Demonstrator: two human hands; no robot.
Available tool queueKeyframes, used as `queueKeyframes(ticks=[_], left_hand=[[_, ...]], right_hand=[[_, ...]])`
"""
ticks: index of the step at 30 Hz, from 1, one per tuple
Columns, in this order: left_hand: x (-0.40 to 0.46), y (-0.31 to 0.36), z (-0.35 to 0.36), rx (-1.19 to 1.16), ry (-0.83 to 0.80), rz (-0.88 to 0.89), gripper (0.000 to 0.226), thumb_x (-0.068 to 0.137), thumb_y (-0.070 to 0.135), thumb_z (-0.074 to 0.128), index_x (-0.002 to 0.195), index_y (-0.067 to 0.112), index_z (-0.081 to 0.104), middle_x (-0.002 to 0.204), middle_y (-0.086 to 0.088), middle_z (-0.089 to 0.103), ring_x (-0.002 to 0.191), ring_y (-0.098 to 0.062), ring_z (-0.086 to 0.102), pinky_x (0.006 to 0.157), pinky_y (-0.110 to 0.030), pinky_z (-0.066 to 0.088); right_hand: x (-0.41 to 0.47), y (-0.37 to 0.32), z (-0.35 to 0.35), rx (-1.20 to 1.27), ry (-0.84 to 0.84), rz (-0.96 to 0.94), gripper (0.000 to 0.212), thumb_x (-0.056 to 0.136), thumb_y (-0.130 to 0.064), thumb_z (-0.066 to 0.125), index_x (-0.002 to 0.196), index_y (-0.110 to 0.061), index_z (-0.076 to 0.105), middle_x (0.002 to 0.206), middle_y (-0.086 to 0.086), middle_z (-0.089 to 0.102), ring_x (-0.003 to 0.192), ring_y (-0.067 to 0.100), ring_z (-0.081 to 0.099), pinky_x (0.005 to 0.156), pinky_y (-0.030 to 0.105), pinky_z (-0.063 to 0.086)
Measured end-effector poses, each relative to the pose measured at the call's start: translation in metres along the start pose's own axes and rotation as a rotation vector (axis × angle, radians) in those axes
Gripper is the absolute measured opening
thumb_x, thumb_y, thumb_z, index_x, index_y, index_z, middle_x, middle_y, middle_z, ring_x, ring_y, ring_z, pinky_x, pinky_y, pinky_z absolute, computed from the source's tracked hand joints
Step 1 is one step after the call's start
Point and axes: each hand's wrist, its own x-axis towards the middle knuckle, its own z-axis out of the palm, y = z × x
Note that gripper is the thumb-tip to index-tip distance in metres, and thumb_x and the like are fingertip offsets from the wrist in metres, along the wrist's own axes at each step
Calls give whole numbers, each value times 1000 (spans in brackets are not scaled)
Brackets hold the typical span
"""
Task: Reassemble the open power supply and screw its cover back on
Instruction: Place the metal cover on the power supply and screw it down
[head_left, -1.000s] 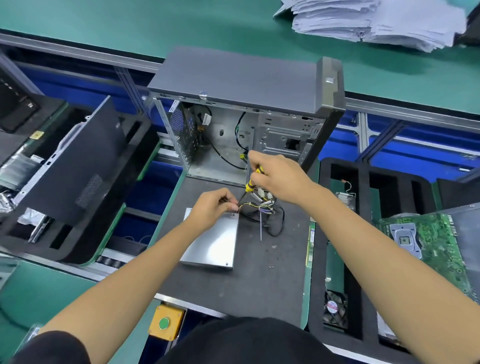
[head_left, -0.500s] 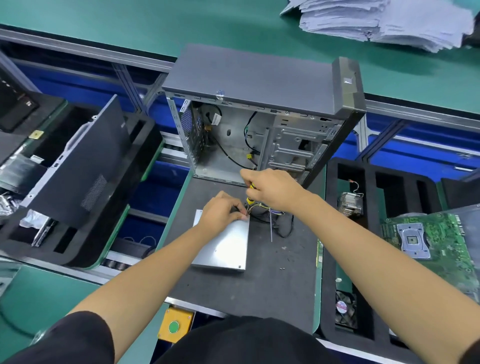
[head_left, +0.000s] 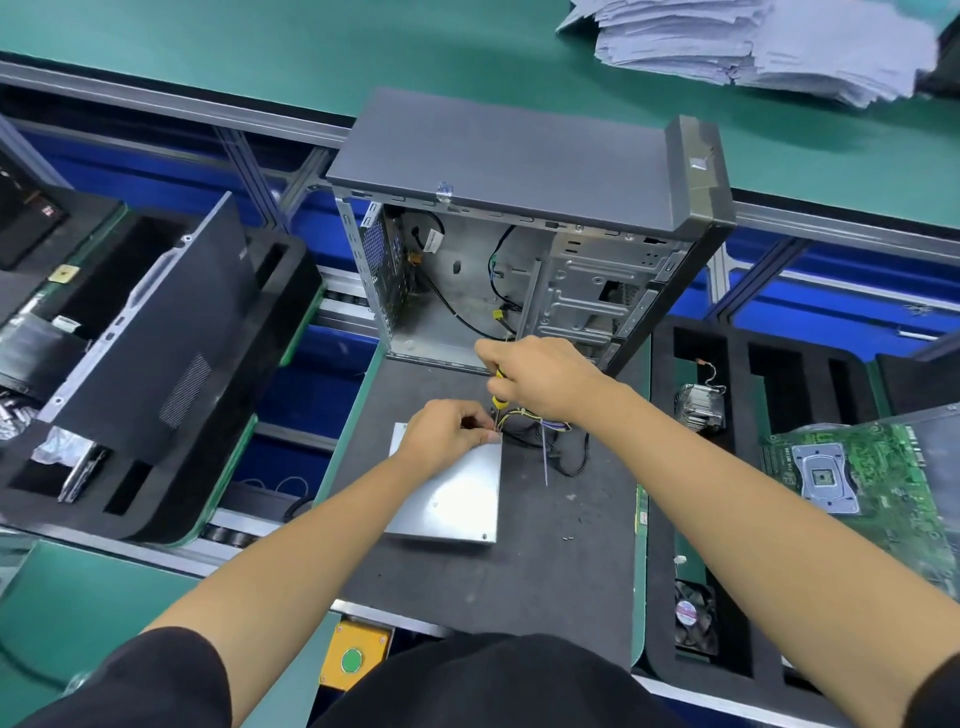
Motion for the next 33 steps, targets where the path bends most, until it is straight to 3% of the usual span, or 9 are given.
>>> queueKeyframes(ticks=[10,14,21,28,33], left_hand=[[-1,-3,0,6,-7,24,11,78,57,78,79,50,69,81,34,68,82,8,62,66,-25,46],[-1,-8,-1,-36,-12,62,16,82,54,79,80,40,72,83,30,70,82,6,65,72,-26,52],[0,-9,-5,-95,-35,110,14,81,50,81,75,43,71,87,29,73,88,6,68,83,-25,55],[-5,-7,3,-74,68,91,13,79,54,80,80,45,71,86,32,70,83,6,65,70,-19,47],[-5,-8,3,-80,57,126,17,83,51,80,83,35,74,87,27,72,83,1,66,72,-23,50]], right_hand=[[5,1,0,29,-5,27,13,90,-21,52,88,-20,40,66,2,55,63,31,53,50,34,31],[8,-3,0,35,-4,27,12,89,-21,53,88,-19,41,67,4,56,61,30,53,49,33,28],[7,-4,-3,26,-31,27,12,91,-22,52,88,-19,40,67,4,55,58,26,47,50,33,27],[1,-8,-5,-61,-7,-5,20,86,-30,53,92,-22,36,65,-1,54,59,27,53,49,33,29],[1,-8,-19,-229,-43,-150,25,79,-15,48,90,-27,29,69,-2,50,53,21,45,47,31,22]])
